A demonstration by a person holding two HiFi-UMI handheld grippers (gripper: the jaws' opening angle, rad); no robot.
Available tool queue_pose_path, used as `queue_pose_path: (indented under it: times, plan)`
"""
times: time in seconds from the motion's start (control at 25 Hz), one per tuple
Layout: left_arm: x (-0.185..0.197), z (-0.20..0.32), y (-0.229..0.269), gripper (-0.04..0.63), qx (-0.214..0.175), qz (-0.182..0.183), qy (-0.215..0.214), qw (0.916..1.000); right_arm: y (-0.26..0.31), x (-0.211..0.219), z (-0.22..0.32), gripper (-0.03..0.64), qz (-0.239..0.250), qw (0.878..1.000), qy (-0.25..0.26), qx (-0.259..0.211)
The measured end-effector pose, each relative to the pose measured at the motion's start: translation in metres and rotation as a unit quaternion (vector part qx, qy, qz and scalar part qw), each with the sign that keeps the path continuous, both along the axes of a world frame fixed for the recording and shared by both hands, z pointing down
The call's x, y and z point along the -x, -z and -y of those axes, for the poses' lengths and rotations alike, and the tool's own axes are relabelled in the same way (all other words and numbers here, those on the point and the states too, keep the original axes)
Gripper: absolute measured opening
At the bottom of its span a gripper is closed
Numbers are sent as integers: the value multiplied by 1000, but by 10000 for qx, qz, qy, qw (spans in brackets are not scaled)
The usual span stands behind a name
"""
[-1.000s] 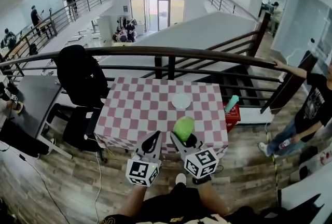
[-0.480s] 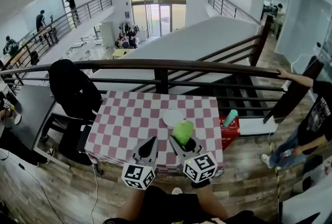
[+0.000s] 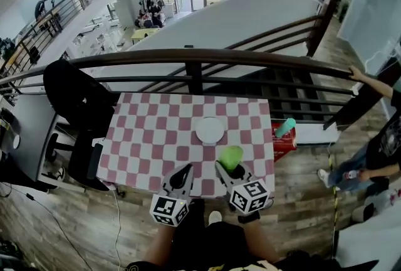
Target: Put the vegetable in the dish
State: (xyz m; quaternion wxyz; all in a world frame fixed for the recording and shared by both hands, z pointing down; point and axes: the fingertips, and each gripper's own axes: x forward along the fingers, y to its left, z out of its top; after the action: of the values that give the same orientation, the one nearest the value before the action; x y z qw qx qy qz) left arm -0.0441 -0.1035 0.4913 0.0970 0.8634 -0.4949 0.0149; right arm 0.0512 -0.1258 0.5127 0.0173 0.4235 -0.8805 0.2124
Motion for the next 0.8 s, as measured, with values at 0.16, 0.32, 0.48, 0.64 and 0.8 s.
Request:
queue_pose_path:
  times: [0.16, 0.32, 0.48, 0.64, 0.8]
  plan:
    - [11, 40, -22, 20, 223, 45, -128, 9997, -29, 3, 33, 135, 75, 9990, 2, 439]
    - [15, 78, -46, 21, 518, 78, -390, 9979, -56, 10, 62, 133, 188, 9968, 223, 741]
    - [15, 114, -73, 21, 914, 59, -835, 9923, -81, 23, 85, 132, 828, 9880, 670, 1116]
    - [8, 144, -102, 23, 1334, 224, -1462, 9800, -96, 29, 106, 132, 2264, 9520, 1091, 1749]
    - [-1, 173, -136, 51, 1435, 747, -2158, 9629, -117, 33, 135, 130, 2789, 9293, 1420, 1960]
